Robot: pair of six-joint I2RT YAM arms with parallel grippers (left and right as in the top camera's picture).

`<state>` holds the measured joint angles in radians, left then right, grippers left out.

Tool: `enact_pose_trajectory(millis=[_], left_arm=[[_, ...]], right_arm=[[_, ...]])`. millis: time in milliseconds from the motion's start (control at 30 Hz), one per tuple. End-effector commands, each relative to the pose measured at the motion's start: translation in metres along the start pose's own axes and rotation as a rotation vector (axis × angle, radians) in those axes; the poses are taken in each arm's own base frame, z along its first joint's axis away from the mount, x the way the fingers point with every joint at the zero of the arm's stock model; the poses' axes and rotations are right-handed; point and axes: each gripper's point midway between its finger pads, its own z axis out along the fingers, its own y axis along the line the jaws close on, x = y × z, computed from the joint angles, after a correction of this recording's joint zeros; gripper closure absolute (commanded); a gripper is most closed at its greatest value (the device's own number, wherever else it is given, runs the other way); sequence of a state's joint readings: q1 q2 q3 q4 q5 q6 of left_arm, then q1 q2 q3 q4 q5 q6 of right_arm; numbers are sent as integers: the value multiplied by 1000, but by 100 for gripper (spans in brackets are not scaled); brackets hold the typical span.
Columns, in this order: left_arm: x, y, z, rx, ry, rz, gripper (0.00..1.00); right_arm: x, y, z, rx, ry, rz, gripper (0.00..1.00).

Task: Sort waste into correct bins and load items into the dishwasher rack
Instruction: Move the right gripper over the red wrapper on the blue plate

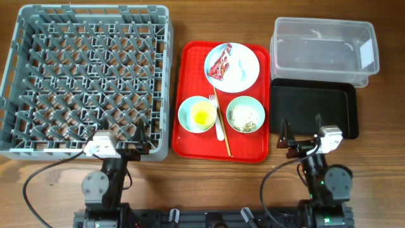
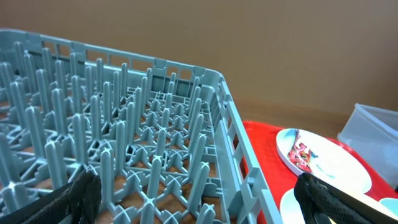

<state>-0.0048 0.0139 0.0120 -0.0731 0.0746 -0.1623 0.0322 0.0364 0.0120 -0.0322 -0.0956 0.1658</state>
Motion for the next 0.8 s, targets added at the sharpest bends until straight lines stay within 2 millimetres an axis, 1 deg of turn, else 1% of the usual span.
enact_pose_trajectory(millis=[0, 67, 167, 267, 333, 400, 467, 500, 567, 600, 633, 667, 733, 767], left_arm=[[-3, -1, -3, -10, 32, -34, 0], [-9, -2, -4, -15, 52, -35, 0], [-26, -1, -3, -59, 92, -37, 0], [-30, -1, 2, -88, 209, -44, 0], [-26, 0, 6, -117, 322, -50, 0], [-26, 1, 11, -146, 440, -56, 0], [-29, 0, 15, -165, 521, -60, 0], [-32, 0, 20, -181, 584, -63, 0], [-32, -1, 23, -189, 632, -67, 0], [-32, -2, 24, -184, 646, -71, 0], [-30, -4, 26, -172, 656, -76, 0], [-27, -8, 27, -152, 669, -85, 0], [-25, -7, 27, -153, 677, -85, 0], [-25, -7, 27, -153, 678, -86, 0]], right_arm=[[-15, 3, -1, 8, 44, 48, 0], [-27, 6, 1, 9, 77, 57, 0], [-46, 15, 9, -14, 168, 82, 0], [-57, 22, 23, -24, 298, 92, 0], [-59, 24, 34, -25, 405, 71, 0], [-63, 23, 50, -25, 516, 8, 0], [-65, 22, 65, -20, 609, -6, 0], [-64, 21, 74, -17, 689, -13, 0], [-67, 21, 85, -12, 734, -1, 0], [-66, 25, 90, -34, 746, 19, 0], [-63, 29, 92, -56, 761, 45, 0], [-58, 38, 92, -107, 786, 71, 0], [-58, 47, 93, -162, 783, 90, 0], [-59, 48, 95, -172, 776, 83, 0]])
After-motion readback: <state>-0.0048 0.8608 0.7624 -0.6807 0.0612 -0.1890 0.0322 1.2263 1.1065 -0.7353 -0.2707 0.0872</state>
